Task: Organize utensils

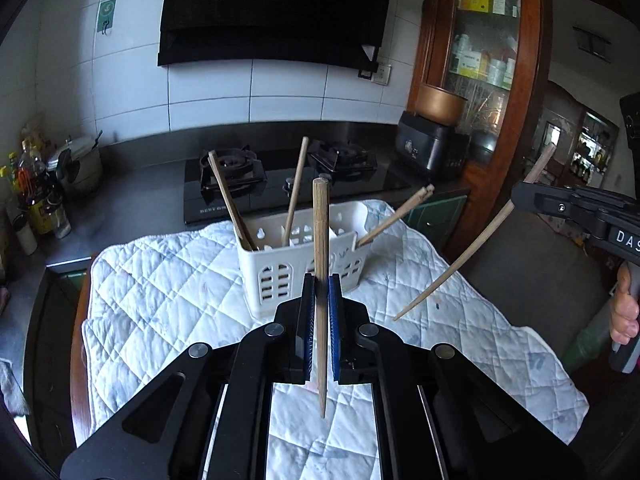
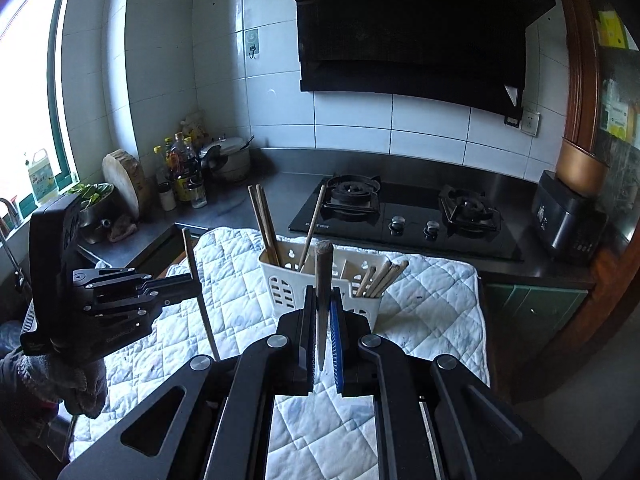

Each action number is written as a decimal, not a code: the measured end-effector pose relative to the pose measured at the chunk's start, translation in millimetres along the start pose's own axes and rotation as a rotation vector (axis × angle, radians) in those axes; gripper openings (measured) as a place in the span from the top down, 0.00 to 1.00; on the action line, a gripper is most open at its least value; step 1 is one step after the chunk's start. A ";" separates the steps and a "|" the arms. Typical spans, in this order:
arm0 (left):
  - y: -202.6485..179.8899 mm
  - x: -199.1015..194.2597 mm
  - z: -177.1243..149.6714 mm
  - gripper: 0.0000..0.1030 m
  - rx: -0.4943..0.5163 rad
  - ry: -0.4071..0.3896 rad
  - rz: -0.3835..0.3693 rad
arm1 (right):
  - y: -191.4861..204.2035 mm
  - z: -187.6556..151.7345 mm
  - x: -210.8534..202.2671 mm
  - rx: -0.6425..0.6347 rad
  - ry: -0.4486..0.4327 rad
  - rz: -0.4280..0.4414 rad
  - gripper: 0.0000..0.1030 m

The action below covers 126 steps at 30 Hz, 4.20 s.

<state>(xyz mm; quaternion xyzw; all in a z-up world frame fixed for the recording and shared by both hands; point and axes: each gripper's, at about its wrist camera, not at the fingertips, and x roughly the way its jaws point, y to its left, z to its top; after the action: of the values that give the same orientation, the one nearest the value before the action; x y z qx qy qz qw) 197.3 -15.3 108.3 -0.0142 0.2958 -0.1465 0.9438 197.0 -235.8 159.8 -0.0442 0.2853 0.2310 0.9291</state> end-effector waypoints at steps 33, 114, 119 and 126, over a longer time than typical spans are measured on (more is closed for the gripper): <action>54.3 60.0 110.3 0.95 -0.098 -0.174 0.093 | -51.2 65.3 107.7 0.077 0.003 -0.129 0.93; 8.6 -60.5 -154.8 0.08 -0.056 -0.046 0.216 | 57.6 -185.0 -10.7 0.084 -0.027 -0.202 0.07; 5.6 -62.7 -164.1 0.08 -0.036 -0.035 0.223 | 50.4 -194.6 -10.1 0.121 -0.016 -0.197 0.07; 2.9 -65.6 -167.1 0.08 -0.032 -0.030 0.231 | 41.4 -196.4 -19.4 0.147 -0.035 -0.206 0.07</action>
<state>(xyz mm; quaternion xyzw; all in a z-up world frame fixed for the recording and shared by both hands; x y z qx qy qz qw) 52.8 16.2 6.6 0.0026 0.2834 -0.0319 0.9585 63.9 -248.8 8.9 -0.0008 0.2794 0.1136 0.9534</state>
